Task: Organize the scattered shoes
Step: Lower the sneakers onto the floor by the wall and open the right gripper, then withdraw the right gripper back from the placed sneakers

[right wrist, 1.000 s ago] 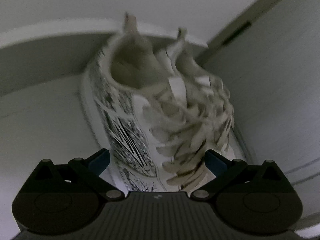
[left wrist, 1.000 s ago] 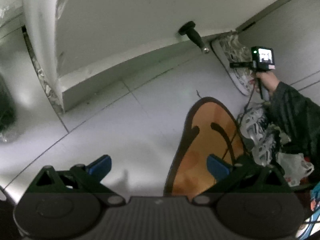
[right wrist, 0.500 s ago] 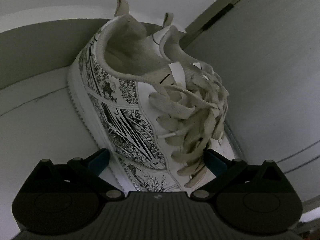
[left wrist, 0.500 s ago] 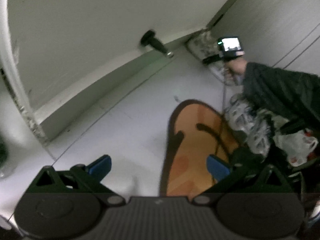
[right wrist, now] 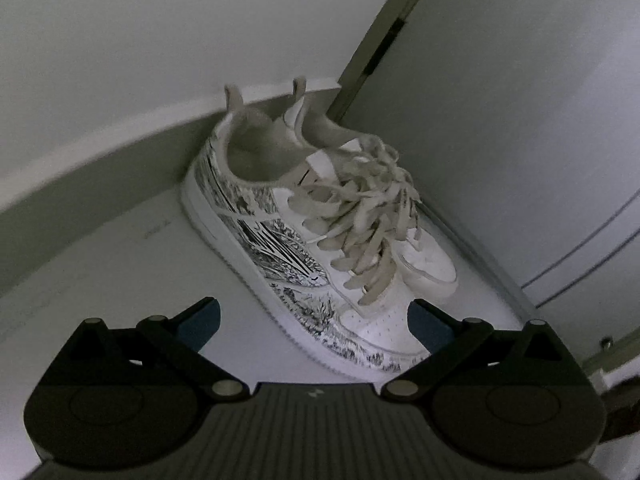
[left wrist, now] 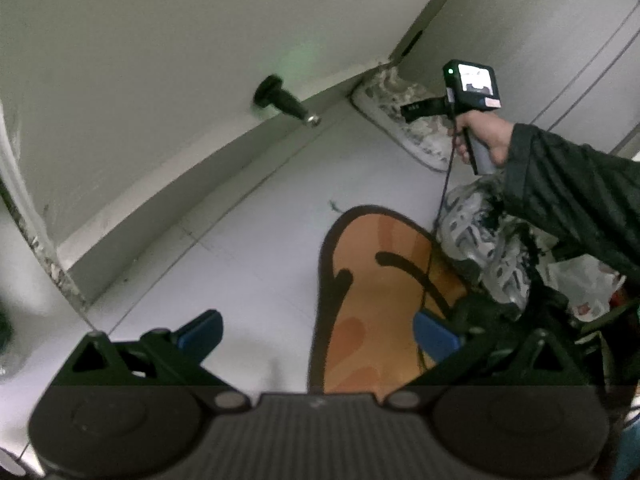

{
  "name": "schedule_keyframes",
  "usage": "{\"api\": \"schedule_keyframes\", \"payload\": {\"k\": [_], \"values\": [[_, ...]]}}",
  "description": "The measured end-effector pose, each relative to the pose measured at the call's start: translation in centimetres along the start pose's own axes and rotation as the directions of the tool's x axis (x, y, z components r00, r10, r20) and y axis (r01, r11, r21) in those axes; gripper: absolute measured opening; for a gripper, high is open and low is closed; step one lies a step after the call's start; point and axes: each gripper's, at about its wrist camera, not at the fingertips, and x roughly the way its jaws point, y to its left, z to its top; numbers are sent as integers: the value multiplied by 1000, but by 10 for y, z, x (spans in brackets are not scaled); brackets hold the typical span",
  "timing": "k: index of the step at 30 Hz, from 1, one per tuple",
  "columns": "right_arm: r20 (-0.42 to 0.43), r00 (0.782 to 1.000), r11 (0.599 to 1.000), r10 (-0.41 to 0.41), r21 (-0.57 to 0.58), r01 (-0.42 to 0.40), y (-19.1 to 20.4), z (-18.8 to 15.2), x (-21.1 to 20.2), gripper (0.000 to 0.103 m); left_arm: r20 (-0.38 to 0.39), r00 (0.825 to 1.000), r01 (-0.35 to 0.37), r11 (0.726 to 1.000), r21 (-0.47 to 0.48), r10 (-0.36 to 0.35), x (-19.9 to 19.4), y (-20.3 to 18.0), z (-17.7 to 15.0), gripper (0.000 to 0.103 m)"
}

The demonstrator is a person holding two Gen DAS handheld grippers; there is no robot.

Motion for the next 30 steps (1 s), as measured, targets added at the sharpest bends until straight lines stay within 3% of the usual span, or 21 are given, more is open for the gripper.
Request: {"api": "schedule_keyframes", "payload": {"k": [7, 10, 15, 19, 25, 30], "values": [[3, 1000, 993, -27, 112, 27, -10, 3, -61, 102, 115, 991, 60, 996, 64, -67, -22, -13, 2, 102], [-32, 999, 987, -36, 154, 40, -15, -5, -91, 102, 183, 978, 89, 992, 88, -104, -37, -16, 0, 103], [-6, 996, 991, -93, 91, 93, -7, -20, -136, 102, 205, 971, 113, 991, 77, -127, -46, -15, -1, 103], [-72, 995, 994, -70, 79, 76, 7, -28, -167, 102, 306, 941, 139, 990, 29, -141, -67, -4, 0, 103], [-33, 994, 983, -107, 145, 111, 21, -37, -222, 102, 336, 933, 141, 990, -23, -125, -72, 4, 0, 103], [2, 995, 972, -99, 217, 96, 16, -32, -239, 102, 318, 935, 171, 985, -9, -159, -68, 2, 2, 103]]}}
